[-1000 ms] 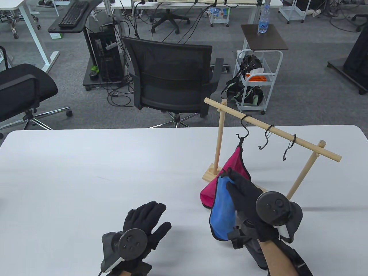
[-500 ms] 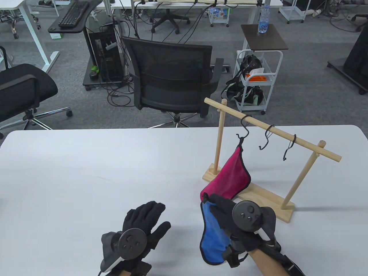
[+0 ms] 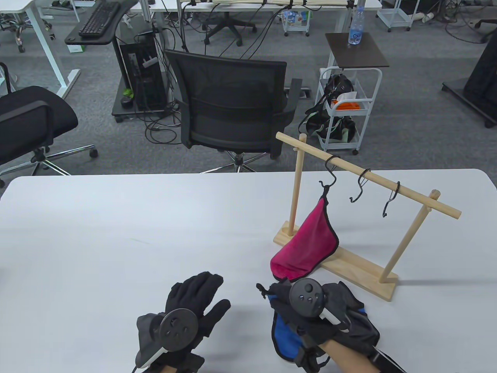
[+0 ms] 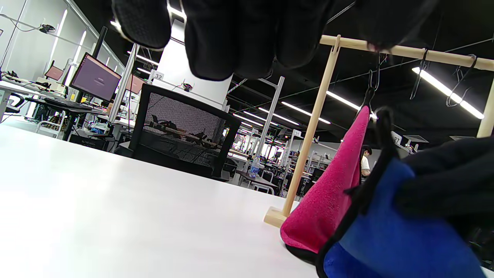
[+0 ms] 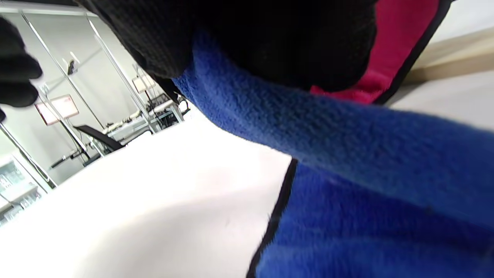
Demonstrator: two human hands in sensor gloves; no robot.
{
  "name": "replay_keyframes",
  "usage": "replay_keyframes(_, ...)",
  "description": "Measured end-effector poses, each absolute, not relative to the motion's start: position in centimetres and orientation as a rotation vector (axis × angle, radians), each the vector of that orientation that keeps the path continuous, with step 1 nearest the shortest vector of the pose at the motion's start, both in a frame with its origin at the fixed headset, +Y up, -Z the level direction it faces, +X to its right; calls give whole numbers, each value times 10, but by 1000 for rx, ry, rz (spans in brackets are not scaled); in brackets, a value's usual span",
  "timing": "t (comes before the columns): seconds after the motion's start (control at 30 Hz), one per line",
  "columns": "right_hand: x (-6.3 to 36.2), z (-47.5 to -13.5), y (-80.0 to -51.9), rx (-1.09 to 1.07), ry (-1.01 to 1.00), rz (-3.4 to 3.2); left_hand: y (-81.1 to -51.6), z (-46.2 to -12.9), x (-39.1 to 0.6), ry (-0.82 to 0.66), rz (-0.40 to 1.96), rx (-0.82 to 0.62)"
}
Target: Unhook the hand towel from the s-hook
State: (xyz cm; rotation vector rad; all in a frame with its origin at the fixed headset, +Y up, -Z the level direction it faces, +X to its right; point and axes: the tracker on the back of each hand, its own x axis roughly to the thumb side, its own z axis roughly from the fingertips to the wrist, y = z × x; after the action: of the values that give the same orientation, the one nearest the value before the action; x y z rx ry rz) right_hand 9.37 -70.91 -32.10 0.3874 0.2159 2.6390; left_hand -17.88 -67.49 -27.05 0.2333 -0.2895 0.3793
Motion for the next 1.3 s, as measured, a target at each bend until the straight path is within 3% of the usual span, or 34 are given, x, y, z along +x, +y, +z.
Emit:
replay_keyframes(0.37, 73, -326, -752, 409, 490, 2658, -675, -271, -180, -286, 379, 235)
replay_keyframes(0.7, 75, -326, -755, 412, 500, 2643, -675, -271, -179, -289, 374, 227)
replay_keyframes(0.87, 77, -325, -745, 423, 448, 2646, -675, -271, -179, -290, 373, 225)
replay_keyframes(1.3, 90, -326, -686, 434, 208, 2681, -675, -271, -178, -293, 374, 221)
